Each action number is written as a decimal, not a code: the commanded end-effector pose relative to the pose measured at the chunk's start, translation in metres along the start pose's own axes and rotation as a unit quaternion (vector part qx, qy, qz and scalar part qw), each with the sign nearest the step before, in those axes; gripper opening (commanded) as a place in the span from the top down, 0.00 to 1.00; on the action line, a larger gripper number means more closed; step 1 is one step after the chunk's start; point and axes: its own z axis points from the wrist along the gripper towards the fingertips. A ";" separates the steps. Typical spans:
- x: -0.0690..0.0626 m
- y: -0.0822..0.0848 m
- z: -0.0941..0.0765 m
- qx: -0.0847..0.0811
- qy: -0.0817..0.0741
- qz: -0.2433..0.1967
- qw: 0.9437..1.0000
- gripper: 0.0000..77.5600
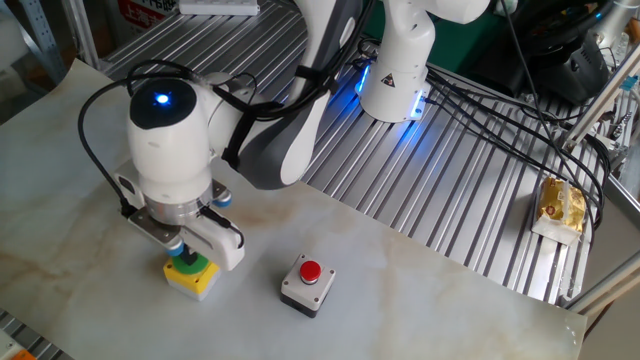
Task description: Press three buttons from left to right in sequence
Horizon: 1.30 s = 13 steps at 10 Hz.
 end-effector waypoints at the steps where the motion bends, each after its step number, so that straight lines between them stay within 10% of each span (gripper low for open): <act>1: 0.014 0.003 -0.034 0.001 0.023 0.009 1.000 0.99; 13: 0.034 0.042 -0.055 -0.010 0.030 0.049 0.998 0.99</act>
